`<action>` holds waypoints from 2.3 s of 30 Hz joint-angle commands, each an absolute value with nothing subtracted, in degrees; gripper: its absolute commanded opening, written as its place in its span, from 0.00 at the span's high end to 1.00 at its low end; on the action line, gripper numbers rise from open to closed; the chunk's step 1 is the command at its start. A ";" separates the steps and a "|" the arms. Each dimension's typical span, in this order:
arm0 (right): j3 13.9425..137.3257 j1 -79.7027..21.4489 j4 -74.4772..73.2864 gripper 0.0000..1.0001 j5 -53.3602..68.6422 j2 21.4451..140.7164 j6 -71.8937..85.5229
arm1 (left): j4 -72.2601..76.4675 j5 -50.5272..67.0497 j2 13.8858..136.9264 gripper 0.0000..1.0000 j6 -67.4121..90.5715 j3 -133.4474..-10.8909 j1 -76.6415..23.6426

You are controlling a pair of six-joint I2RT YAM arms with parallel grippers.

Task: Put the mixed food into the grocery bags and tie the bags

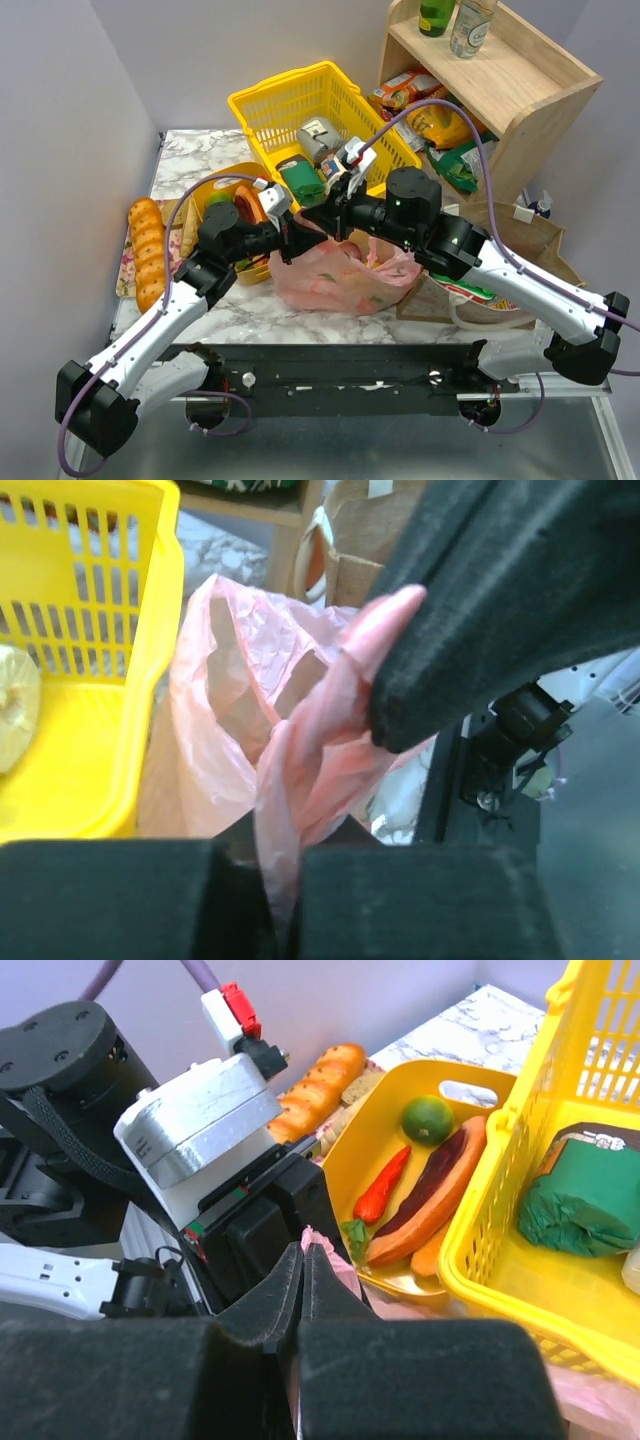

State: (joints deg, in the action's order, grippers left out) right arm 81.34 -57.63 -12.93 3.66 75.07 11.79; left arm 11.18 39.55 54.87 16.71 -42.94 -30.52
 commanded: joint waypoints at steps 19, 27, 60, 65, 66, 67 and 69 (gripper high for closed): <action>66.71 -47.11 -44.01 0.54 -8.17 62.22 15.37 | -10.98 38.85 52.11 1.00 0.62 -42.10 -32.43; 64.16 -48.77 -42.28 0.65 -4.57 64.33 20.48 | -11.86 37.80 52.91 1.00 0.44 -42.36 -34.80; 72.96 -64.16 -60.29 0.15 -43.94 95.09 30.32 | -13.97 33.13 49.31 1.00 -1.32 -42.36 -37.53; 70.67 -64.07 -62.66 0.14 -48.50 97.29 31.81 | -13.97 32.87 49.22 1.00 -1.32 -42.36 -37.53; 70.49 -64.07 -63.45 0.14 -49.30 97.90 33.03 | -14.06 32.87 49.22 1.00 -1.32 -42.36 -37.53; 70.14 -64.07 -64.94 0.15 -50.09 98.17 33.48 | -14.06 32.87 49.22 1.00 -1.32 -42.36 -37.53; 69.70 -63.98 -66.18 0.25 -52.11 98.44 34.71 | -13.97 32.70 49.04 1.00 -1.41 -42.36 -37.53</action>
State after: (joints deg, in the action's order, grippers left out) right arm 71.02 -63.90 -61.43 -44.60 96.82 30.28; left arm -14.33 32.91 50.11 -0.89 -42.24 -36.99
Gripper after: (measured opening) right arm 0.836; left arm 0.011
